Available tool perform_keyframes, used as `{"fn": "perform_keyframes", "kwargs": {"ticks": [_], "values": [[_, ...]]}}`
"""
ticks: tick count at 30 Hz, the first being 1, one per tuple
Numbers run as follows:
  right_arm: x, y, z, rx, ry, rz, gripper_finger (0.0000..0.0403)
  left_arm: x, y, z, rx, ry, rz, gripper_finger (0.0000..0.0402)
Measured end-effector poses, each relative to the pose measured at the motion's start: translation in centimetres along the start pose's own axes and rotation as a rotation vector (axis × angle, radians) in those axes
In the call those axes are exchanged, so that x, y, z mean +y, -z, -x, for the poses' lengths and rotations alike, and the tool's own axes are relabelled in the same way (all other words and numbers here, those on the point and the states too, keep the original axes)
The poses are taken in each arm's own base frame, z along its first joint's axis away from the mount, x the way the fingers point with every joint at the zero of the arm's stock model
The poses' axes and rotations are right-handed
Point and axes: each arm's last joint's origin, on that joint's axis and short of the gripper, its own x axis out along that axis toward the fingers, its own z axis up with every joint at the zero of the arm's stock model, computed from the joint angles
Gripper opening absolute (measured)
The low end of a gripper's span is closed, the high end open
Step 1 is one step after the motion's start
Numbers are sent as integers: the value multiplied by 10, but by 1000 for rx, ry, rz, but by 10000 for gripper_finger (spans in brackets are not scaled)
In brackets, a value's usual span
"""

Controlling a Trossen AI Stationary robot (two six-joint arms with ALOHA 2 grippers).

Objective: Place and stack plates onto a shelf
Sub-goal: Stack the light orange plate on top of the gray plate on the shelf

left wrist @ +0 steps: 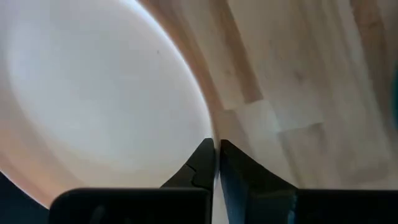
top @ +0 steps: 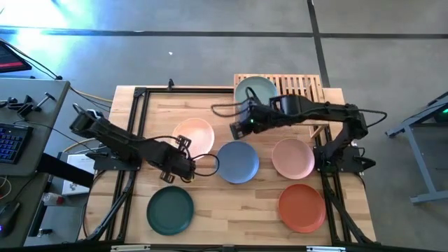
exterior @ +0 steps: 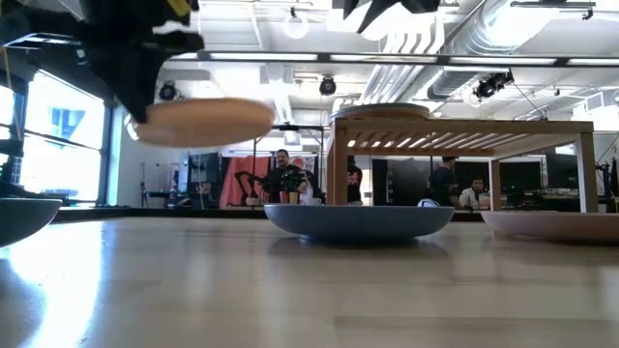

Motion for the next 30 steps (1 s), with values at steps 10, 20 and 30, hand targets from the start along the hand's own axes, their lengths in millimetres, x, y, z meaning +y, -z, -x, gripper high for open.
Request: {"fn": "perform_keyframes", "kwargs": {"ticks": [10,20,30], "values": [[-11,-31,-11,-48,-28,-11,103,17,-12,36,-89,-198,-308,3],[-12,-34,-21,-11,-24,-8,103,35,-14,46,-71,-280,-445,3],[-9,-32,-30,39,-41,-7,103,38,-14,45,-41,-320,-480,3]]}}
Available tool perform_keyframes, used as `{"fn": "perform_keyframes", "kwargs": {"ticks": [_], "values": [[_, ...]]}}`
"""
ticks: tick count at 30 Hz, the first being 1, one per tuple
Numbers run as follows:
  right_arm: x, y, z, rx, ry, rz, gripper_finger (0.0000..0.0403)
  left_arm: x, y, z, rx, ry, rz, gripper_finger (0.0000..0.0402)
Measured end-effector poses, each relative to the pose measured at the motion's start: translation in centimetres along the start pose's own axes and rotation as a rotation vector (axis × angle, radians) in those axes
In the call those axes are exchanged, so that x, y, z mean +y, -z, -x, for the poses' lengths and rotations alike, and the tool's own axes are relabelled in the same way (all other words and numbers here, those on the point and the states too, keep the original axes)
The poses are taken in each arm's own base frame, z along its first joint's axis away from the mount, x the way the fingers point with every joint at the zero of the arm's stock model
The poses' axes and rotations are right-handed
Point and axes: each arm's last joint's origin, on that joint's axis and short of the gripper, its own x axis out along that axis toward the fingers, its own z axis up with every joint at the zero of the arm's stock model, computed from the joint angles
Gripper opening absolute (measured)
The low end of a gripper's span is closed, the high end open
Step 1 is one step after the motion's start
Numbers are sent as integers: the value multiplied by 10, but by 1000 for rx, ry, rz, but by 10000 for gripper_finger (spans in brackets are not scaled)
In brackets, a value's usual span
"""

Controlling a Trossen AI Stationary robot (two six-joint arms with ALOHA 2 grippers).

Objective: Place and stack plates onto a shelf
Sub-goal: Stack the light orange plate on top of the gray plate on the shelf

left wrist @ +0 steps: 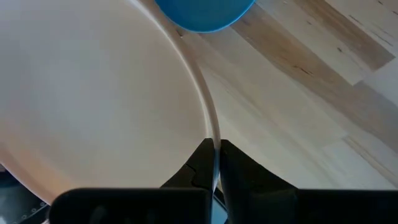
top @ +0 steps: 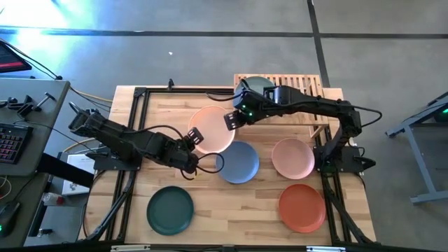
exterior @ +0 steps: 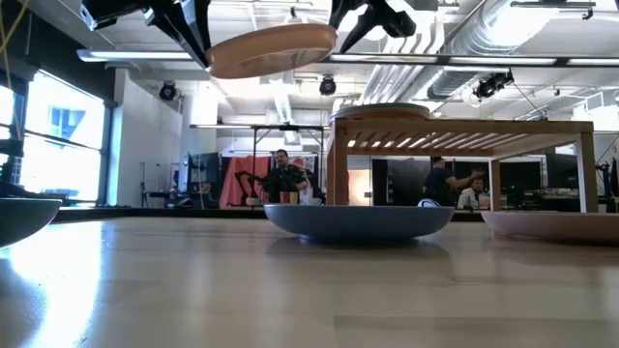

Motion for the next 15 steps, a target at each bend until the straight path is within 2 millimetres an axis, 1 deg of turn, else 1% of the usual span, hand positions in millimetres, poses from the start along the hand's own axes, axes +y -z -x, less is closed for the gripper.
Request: {"fn": "perform_keyframes", "kwargs": {"ticks": [5,8,11,15], "values": [[1,1,-4,22,-4,-4,103,1,0,0,9,-14,-8,3],[1,1,-5,26,-1,-4,94,1,0,0,9,-15,-1,3],[1,1,-7,28,0,4,68,1,0,0,10,-16,-1,3],[2,1,-8,31,0,21,15,1,0,0,9,-18,4,5]]}}
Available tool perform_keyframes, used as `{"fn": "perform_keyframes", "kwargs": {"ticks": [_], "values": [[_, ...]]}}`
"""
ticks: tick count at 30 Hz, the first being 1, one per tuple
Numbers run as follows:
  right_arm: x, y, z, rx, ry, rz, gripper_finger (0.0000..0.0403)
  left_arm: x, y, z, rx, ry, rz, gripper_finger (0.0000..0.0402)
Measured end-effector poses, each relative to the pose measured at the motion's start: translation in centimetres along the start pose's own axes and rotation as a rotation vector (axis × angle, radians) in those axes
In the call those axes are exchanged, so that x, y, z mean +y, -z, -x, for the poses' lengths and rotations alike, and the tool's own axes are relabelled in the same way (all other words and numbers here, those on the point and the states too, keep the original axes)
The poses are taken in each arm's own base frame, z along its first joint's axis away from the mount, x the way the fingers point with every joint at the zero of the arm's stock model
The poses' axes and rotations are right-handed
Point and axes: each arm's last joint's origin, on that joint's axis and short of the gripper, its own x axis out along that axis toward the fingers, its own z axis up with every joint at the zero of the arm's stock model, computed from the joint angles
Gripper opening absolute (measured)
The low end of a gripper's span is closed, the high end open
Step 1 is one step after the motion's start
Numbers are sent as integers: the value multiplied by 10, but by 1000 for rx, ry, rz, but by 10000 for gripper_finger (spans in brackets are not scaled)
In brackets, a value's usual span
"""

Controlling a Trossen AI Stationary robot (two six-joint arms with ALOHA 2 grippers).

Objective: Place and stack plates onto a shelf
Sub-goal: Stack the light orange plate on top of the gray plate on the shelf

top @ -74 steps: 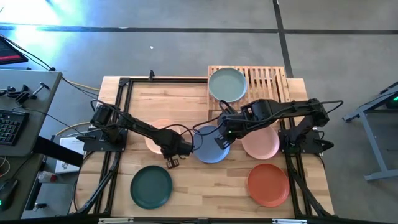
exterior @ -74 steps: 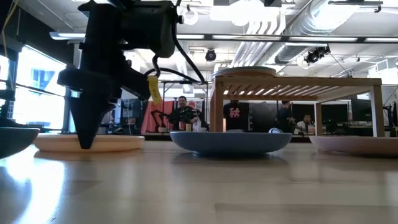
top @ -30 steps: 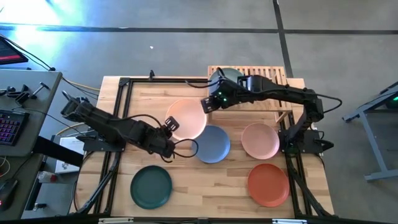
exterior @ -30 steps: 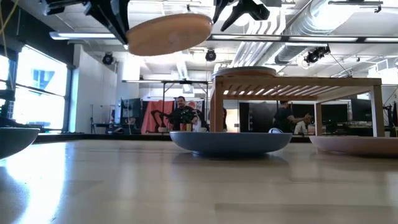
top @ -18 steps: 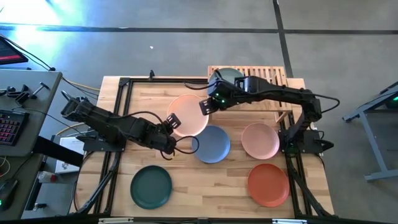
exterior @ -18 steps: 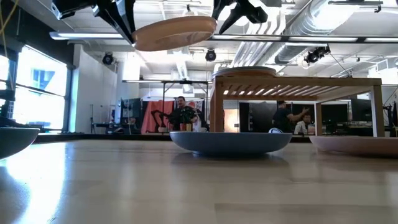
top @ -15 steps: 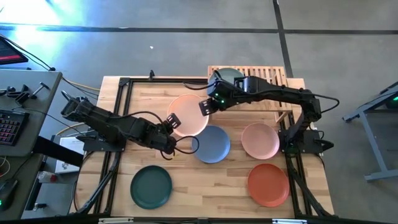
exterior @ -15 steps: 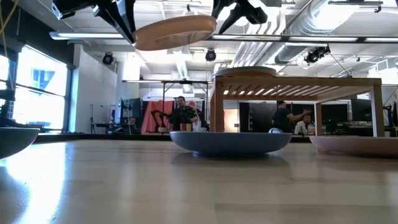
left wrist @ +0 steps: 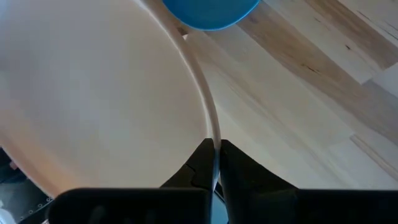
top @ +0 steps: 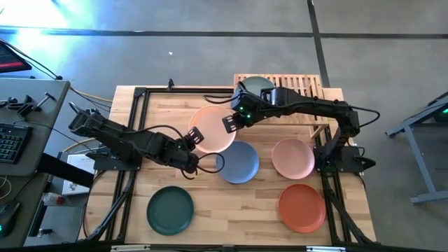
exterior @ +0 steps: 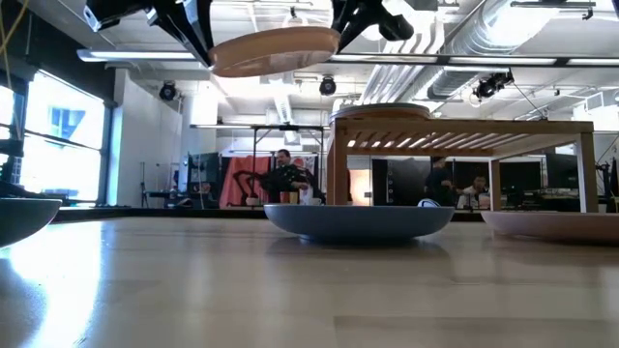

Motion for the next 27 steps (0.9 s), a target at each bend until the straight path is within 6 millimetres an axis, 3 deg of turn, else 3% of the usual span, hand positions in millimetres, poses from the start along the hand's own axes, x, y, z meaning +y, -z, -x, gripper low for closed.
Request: {"fn": "perform_keyframes", "kwargs": {"ticks": [21,27], "values": [[-3,2,0,26,29,-44,1,4,-5,0,-48,-33,174,17],[-3,3,0,35,28,-47,0,7,-3,-5,-98,50,292,26]]}}
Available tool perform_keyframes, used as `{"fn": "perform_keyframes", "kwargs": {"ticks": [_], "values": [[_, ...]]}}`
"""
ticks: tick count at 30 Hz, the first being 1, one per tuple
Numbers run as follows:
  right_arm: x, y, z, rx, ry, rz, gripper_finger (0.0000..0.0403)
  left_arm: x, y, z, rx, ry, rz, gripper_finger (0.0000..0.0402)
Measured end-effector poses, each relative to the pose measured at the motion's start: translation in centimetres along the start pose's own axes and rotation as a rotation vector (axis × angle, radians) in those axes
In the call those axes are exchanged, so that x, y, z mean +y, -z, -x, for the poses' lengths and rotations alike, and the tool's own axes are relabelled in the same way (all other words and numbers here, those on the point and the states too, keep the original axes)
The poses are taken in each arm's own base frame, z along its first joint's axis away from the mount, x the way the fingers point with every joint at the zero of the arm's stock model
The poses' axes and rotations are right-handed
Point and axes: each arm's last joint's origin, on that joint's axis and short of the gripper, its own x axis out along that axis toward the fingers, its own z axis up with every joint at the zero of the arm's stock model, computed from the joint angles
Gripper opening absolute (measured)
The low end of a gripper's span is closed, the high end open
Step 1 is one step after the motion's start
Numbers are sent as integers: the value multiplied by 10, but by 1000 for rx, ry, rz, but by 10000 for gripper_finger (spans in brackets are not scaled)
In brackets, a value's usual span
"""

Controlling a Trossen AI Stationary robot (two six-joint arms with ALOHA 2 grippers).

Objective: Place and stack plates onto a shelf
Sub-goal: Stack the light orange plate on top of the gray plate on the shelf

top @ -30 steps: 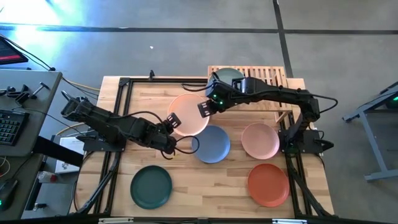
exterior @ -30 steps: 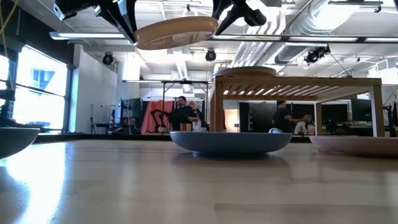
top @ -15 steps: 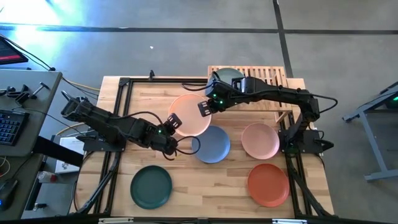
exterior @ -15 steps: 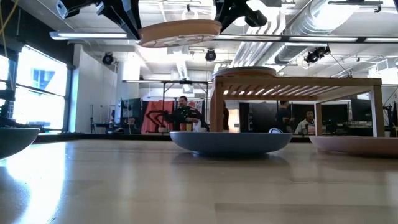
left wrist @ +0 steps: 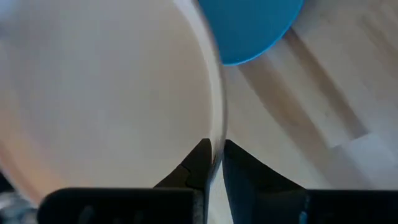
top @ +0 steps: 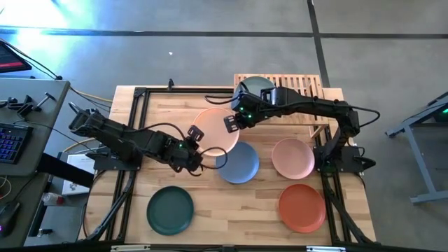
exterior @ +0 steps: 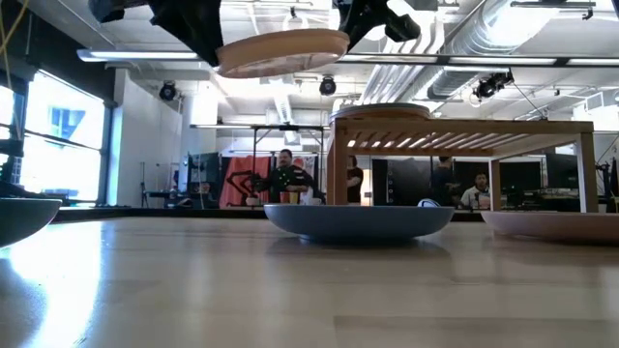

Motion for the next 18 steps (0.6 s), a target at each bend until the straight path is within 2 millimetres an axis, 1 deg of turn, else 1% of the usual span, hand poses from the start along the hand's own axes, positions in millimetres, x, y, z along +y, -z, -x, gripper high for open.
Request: {"fn": "perform_keyframes", "kwargs": {"ticks": [5,10,13,18], "values": [[0,0,0,2,5,-10,0,4,3,-6,11,28,75,55],[-2,1,1,3,17,-9,0,7,0,-6,-9,-6,185,82],[-3,1,1,8,28,-9,0,6,-1,-5,-13,-19,241,89],[-9,-1,0,17,68,-19,0,6,-4,-4,-35,-24,345,88]]}}
